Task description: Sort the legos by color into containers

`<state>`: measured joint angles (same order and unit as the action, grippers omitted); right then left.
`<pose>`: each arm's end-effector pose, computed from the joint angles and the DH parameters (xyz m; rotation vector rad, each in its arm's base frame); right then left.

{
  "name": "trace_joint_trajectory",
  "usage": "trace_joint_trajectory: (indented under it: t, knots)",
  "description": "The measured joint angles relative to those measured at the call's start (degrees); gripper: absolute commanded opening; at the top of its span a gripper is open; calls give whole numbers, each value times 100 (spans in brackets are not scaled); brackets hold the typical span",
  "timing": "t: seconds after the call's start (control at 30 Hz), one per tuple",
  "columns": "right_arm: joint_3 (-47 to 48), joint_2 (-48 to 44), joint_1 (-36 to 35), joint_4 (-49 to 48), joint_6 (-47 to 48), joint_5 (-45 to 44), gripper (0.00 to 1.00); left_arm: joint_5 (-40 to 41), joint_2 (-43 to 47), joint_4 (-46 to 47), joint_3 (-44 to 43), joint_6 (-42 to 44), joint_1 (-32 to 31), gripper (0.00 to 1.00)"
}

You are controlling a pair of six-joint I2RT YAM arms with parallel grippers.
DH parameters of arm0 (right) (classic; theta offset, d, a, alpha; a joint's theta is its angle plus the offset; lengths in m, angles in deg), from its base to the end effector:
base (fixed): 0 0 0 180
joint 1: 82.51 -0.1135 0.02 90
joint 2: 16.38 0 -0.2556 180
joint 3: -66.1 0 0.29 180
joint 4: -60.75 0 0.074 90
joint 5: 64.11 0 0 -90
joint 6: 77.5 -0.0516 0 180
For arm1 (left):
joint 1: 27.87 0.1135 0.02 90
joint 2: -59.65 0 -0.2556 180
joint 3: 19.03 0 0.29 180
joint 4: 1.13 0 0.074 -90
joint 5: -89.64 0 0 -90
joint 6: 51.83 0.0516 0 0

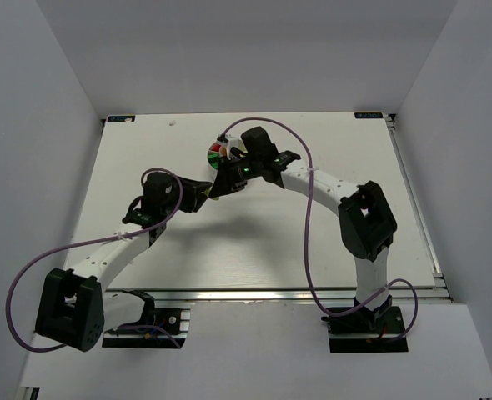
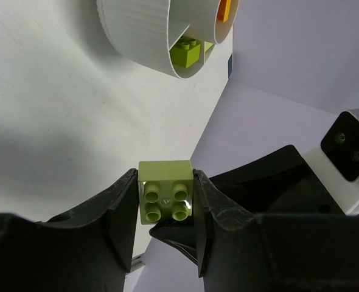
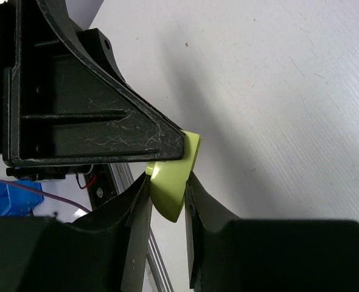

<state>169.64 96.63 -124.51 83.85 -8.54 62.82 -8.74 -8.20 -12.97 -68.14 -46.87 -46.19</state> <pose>0.3531 0.3597 0.2390 -0.8222 2.1593 1.2979 0.2880 -0.1033 0.1934 -1.2104 2.0171 -1.1590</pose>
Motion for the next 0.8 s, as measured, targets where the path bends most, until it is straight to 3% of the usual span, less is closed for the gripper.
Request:
trace_joint_trajectory:
  t: [0.13,0.37,0.53,0.8]
  knots:
    - [-127,0,35,-247,-57,101,0,-11,11,46,37,-52,9,66]
    - [-267,-28,177,-568,-76,160,0,-109,203,166,223,-157,-28,98]
    - [-339,-201,387,-505,251,-44,0,50,365,72,247,-136,20,98]
    - [-44,-463,992,-358,1635,-1161,0,315,772,-723,37,455,404,98]
